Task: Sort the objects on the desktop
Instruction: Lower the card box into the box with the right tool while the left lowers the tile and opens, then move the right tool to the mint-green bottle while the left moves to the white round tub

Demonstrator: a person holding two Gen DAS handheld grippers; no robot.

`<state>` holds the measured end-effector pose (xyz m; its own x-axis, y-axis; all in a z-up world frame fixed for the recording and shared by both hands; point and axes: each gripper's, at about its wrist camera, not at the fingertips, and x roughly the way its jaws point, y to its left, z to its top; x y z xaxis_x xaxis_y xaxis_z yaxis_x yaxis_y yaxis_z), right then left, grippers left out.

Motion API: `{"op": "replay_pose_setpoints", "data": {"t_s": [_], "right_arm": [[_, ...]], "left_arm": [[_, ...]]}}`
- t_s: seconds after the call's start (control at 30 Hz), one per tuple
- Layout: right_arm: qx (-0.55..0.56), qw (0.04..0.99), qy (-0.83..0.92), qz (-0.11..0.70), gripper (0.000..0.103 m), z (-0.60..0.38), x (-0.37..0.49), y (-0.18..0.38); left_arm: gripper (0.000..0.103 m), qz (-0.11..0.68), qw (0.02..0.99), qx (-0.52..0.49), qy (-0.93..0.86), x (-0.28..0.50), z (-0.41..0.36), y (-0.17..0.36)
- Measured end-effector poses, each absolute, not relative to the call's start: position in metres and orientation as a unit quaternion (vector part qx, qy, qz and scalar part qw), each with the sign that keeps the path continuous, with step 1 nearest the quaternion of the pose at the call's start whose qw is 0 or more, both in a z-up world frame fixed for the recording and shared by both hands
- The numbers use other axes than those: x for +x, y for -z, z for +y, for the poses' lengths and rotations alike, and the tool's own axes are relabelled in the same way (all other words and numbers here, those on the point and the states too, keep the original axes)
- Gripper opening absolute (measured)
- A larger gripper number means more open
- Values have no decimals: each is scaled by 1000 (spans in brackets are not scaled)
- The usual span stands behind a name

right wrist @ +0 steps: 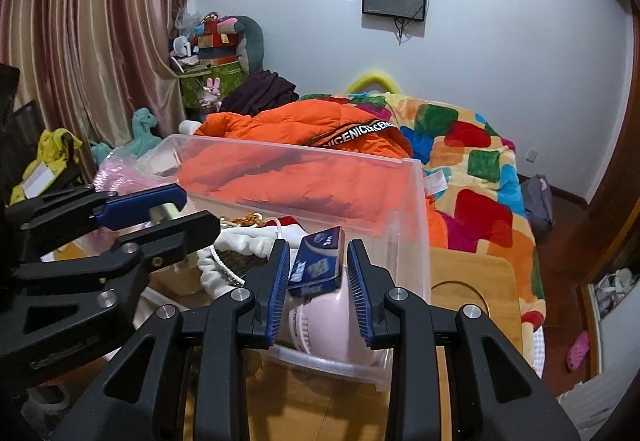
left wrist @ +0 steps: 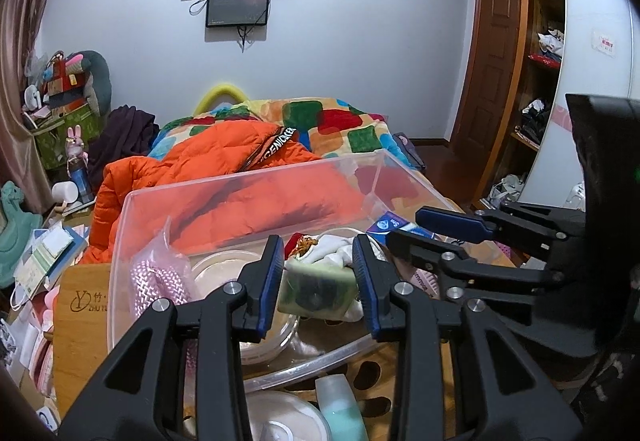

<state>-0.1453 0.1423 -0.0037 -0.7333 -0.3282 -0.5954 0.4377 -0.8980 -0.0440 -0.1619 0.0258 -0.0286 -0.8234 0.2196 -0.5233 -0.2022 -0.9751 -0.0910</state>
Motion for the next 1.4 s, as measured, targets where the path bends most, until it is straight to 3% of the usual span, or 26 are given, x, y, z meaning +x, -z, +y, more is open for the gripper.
{"op": "replay_pose_setpoints", "data": {"t_s": [0.43,1.0,1.4], "right_arm": [[294,186,932,103,44,144,-138,0],[253,168,947,102,77,152,-97,-26],[251,175,947,96,84,150,-67,-26]], "left_arm": [[43,-22,118,-271,-955,-152,25,20],[71,-13,93,-225,-970,-108,15,-4],[90,-19,82,-219,-972,-77,-1,-1]]}}
